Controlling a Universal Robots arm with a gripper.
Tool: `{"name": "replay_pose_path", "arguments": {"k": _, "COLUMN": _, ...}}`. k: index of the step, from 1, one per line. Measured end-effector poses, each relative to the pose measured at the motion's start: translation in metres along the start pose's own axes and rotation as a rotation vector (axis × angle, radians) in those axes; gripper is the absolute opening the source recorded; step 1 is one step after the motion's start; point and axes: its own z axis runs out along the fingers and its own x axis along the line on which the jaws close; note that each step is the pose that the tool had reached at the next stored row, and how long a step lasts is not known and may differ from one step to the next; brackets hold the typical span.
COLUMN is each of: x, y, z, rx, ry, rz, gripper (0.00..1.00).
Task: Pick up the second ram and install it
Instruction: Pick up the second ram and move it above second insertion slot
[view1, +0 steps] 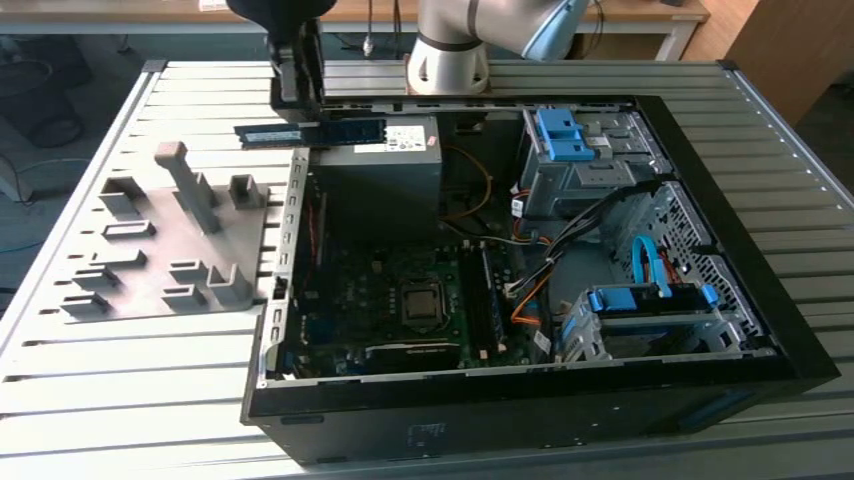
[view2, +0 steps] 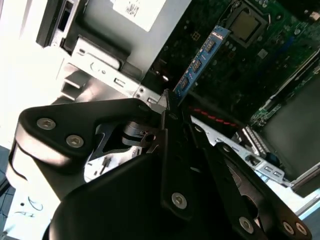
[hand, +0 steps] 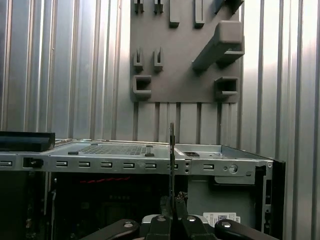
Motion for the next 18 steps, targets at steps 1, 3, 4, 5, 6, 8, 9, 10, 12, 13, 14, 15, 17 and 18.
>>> {"name": "replay_pose_path", "arguments": {"k": 1, "x": 0.0001, "y": -0.0024, "z": 0.0, "rx": 0.0001, "ry": -0.0001, "rz": 0.0, "gripper": 0.14}}
{"name": "replay_pose_path", "arguments": {"k": 3, "x": 0.0002, "y": -0.0077, "z": 0.0, "rx": 0.0, "ry": 0.0, "rz": 0.0, "gripper": 0.14}}
{"name": "replay_pose_path", "arguments": {"k": 4, "x": 0.0002, "y": -0.0101, "z": 0.0, "rx": 0.0001, "ry": -0.0001, "rz": 0.0, "gripper": 0.14}}
{"name": "replay_pose_path", "arguments": {"k": 5, "x": 0.0003, "y": -0.0123, "z": 0.0, "rx": 0.0001, "ry": 0.0, "rz": 0.0, "gripper": 0.14}}
{"name": "replay_pose_path", "arguments": {"k": 6, "x": 0.0003, "y": -0.0145, "z": 0.0, "rx": 0.0, "ry": 0.0, "rz": 0.0, "gripper": 0.14}}
{"name": "replay_pose_path", "arguments": {"k": 8, "x": 0.0005, "y": -0.019, "z": 0.0, "rx": 0.0001, "ry": 0.0, "rz": 0.0, "gripper": 0.14}}
{"name": "replay_pose_path", "arguments": {"k": 9, "x": 0.0005, "y": -0.0214, "z": 0.0, "rx": 0.0001, "ry": 0.0, "rz": 0.0, "gripper": 0.14}}
{"name": "replay_pose_path", "arguments": {"k": 10, "x": 0.0006, "y": -0.0236, "z": 0.0, "rx": 0.0, "ry": 0.0, "rz": 0.0, "gripper": 0.14}}
{"name": "replay_pose_path", "arguments": {"k": 12, "x": 0.0006, "y": -0.028, "z": 0.0, "rx": 0.0, "ry": -0.0001, "rz": 0.0, "gripper": 0.14}}
{"name": "replay_pose_path", "arguments": {"k": 13, "x": 0.0007, "y": -0.0301, "z": 0.0, "rx": 0.0001, "ry": -0.0001, "rz": 0.0, "gripper": 0.14}}
{"name": "replay_pose_path", "arguments": {"k": 14, "x": 0.0008, "y": -0.0323, "z": 0.0, "rx": 0.0, "ry": 0.0, "rz": 0.0, "gripper": 0.14}}
{"name": "replay_pose_path", "arguments": {"k": 15, "x": 0.0008, "y": -0.0346, "z": 0.0, "rx": 0.0, "ry": 0.0, "rz": 0.0, "gripper": 0.14}}
{"name": "replay_pose_path", "arguments": {"k": 17, "x": 0.0009, "y": -0.0393, "z": 0.0, "rx": 0.0, "ry": 0.0, "rz": 0.0, "gripper": 0.14}}
{"name": "replay_pose_path", "arguments": {"k": 18, "x": 0.001, "y": -0.0416, "z": 0.0, "rx": 0.0, "ry": 0.0, "rz": 0.0, "gripper": 0.14}}
